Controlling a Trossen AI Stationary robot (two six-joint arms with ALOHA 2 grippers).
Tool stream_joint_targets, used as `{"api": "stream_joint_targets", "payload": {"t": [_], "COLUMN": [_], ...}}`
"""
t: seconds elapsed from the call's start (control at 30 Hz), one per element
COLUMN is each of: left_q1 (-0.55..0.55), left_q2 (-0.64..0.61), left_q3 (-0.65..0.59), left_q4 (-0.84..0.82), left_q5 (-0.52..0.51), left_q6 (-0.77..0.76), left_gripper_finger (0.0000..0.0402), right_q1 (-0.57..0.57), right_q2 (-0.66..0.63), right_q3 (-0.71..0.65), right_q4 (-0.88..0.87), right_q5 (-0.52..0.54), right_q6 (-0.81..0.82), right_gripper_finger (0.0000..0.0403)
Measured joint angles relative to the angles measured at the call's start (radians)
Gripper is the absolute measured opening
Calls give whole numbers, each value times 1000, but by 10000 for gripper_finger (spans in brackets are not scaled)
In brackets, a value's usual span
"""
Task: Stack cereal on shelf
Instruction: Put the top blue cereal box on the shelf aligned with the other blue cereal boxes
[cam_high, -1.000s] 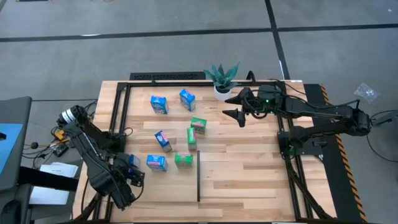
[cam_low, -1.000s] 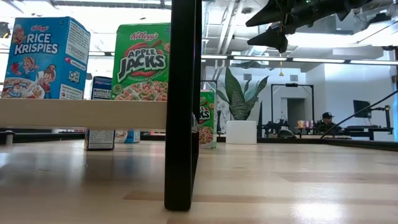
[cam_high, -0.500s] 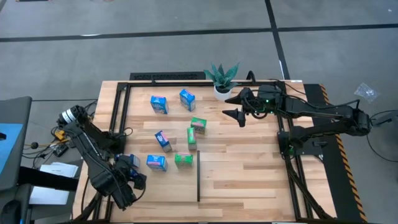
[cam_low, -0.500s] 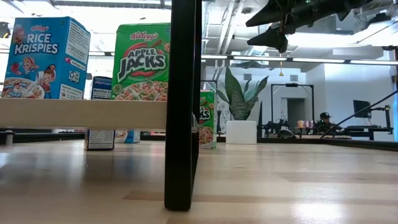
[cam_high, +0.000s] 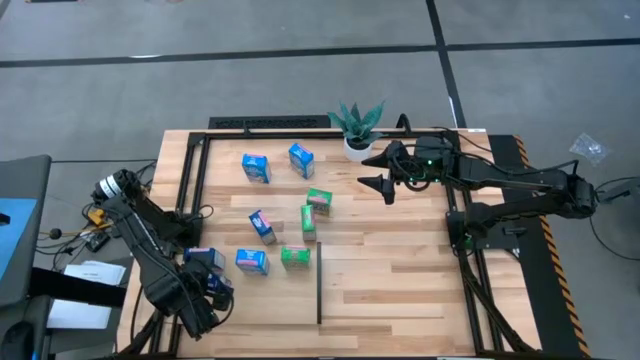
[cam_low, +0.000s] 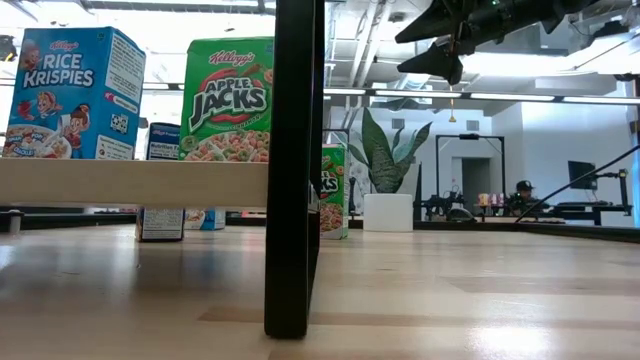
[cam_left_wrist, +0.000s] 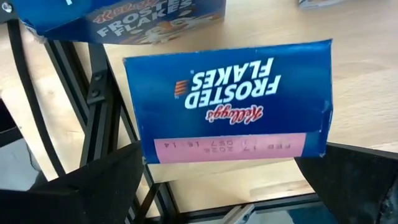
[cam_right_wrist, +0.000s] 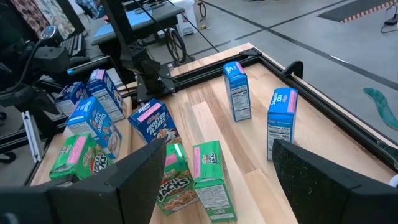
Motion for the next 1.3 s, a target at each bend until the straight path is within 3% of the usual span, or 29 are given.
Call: {"api": "stream_joint_targets", "payload": {"t": [0.3,0.63,0.93,1.03,1.2,1.3], "left_q1": [-2,-3,-3,-2,14,32], "left_q2": [-30,-147,-229,-240,-232,-231], "left_q3": [0,0,1,1,1,1], "left_q4": [58,135,488,541,568,586], "left_q5": [52,62,36,-52,-331,-410], "left_q6": [13,54,94,98,158,239], "left_gripper_finger": [397,397,397,397,397,397], "right_q1": [1,2,16,16,16,15], "right_q2": [0,0,0,0,0,0], "right_q3": [0,0,0,0,0,0], "right_q4": [0,0,2,2,1,1], "right_q5": [-54,-59,-106,-106,-106,-120], "right_q6": [0,0,-12,-16,-19,-19], "right_gripper_finger": [317,317,317,317,317,317]}}
